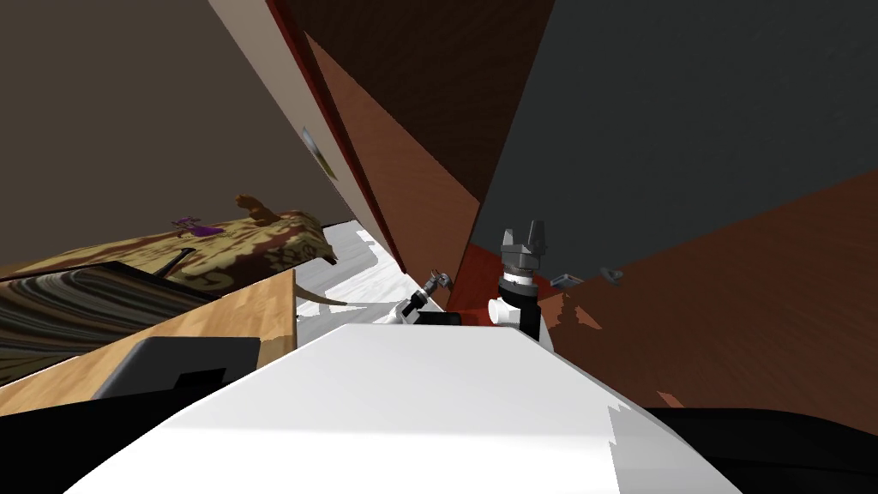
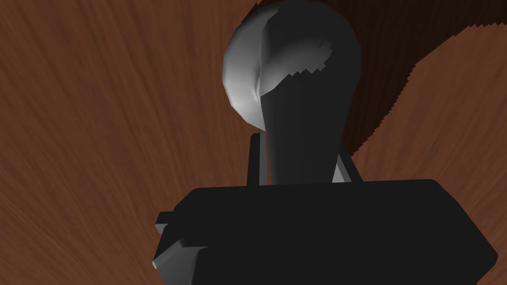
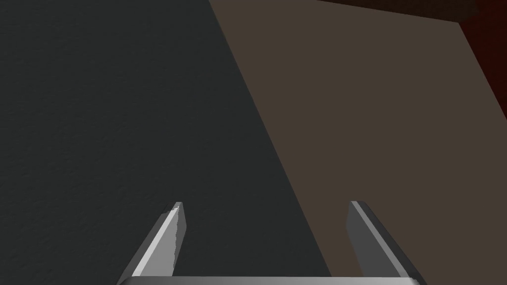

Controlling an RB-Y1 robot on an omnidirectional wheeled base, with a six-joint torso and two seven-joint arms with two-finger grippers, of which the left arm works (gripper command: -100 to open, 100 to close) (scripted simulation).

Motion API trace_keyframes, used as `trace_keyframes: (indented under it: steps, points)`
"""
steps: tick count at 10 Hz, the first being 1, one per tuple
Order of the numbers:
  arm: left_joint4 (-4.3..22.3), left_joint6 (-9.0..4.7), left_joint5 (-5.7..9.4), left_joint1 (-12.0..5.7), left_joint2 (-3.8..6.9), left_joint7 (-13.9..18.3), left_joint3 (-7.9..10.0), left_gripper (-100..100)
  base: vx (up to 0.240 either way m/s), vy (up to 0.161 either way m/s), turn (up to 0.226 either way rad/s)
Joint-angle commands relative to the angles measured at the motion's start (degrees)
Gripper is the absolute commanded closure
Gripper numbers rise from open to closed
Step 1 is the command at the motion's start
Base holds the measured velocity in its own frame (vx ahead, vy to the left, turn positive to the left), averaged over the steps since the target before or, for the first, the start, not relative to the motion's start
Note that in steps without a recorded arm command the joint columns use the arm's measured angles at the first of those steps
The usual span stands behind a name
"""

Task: Push the door open

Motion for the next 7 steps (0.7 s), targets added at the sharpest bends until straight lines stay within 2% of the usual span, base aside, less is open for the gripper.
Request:
trace_keyframes:
  steps: [1, 3, 4, 7]
  points:
    - [0.1, -0.08, 0.0, 0.28, 0.1, 0.0, -0.04, 100, 0.0, 0.0, 0.0]
    - [0.1, -0.08, 0.0, 0.28, 0.1, 0.0, -0.04, 100, 0.0, 0.0, 0.0]
    - [0.1, 0.12, 0.39, -0.03, 0.28, -0.4, 0.82, 100, 0.077, -0.095, 0.02]
    - [0.4, 0.21, 1.12, -0.1, 0.71, -1.3, 2.4, 100, 0.112, -0.18, 0.048]
